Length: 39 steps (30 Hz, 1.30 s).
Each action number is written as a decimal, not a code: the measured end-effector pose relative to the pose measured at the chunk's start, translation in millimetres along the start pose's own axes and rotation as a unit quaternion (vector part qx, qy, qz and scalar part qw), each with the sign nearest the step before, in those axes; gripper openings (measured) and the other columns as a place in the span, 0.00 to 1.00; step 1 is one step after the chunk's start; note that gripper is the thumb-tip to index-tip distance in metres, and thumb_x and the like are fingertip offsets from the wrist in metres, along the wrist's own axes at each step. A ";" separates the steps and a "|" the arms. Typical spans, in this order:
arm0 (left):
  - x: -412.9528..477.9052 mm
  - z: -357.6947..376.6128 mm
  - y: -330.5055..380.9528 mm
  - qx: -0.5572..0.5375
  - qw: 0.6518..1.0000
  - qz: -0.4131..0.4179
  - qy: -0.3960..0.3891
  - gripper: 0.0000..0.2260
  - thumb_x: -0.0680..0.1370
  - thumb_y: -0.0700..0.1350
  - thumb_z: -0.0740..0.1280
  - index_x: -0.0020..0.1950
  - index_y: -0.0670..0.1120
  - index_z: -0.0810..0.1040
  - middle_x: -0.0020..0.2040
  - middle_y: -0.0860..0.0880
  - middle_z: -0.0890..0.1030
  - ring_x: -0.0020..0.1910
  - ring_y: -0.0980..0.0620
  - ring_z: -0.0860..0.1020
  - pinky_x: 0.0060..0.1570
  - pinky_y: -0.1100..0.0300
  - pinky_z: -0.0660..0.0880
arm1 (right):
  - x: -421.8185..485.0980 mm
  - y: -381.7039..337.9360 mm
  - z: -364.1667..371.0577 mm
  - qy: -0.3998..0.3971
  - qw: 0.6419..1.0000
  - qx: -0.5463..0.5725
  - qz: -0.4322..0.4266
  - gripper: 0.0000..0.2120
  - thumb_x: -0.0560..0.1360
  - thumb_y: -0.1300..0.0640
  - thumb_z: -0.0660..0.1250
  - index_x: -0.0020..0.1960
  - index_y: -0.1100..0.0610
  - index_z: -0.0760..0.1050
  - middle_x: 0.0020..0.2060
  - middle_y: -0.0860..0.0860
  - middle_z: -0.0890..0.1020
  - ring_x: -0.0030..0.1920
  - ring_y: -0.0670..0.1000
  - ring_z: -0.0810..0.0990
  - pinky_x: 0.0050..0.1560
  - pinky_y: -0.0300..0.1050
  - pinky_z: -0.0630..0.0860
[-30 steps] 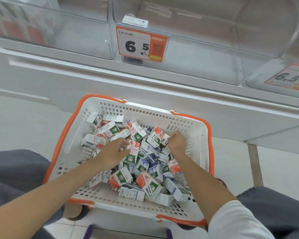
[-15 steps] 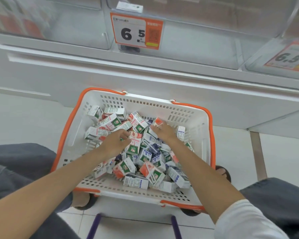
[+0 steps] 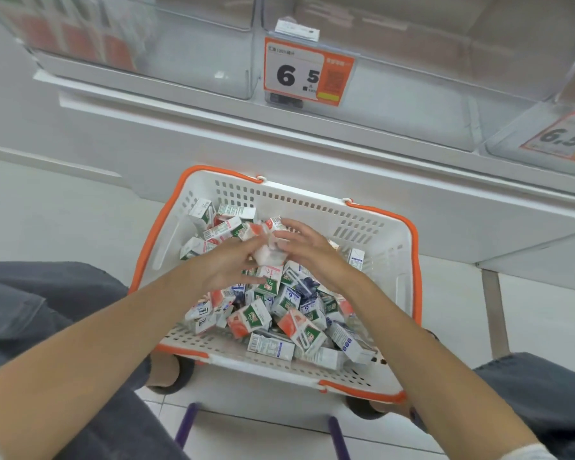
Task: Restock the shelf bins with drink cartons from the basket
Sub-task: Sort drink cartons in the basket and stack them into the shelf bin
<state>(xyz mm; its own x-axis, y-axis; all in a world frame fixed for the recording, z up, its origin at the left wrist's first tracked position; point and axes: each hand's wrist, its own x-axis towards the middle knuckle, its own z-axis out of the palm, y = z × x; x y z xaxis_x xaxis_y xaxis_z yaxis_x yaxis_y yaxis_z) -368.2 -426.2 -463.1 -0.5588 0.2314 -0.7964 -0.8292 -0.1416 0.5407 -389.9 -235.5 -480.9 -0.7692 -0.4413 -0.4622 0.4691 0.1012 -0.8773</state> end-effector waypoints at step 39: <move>-111.5 -27.8 91.8 0.033 0.964 0.254 -0.071 0.18 0.79 0.59 0.59 0.66 0.54 0.74 0.59 0.42 0.80 0.61 0.40 0.77 0.50 0.41 0.78 | -34.8 -203.5 71.2 0.017 0.929 -0.274 -0.248 0.10 0.73 0.60 0.73 0.54 0.56 0.82 0.48 0.48 0.84 0.46 0.46 0.82 0.49 0.43 0.79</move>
<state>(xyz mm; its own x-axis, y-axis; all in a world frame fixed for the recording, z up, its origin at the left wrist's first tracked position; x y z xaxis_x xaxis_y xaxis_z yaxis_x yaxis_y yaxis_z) -382.4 -491.8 -332.3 -0.8819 0.2777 -0.3810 -0.4430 -0.2114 0.8712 -427.7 -304.2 -277.2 -0.8493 -0.5276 0.0206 -0.2308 0.3358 -0.9132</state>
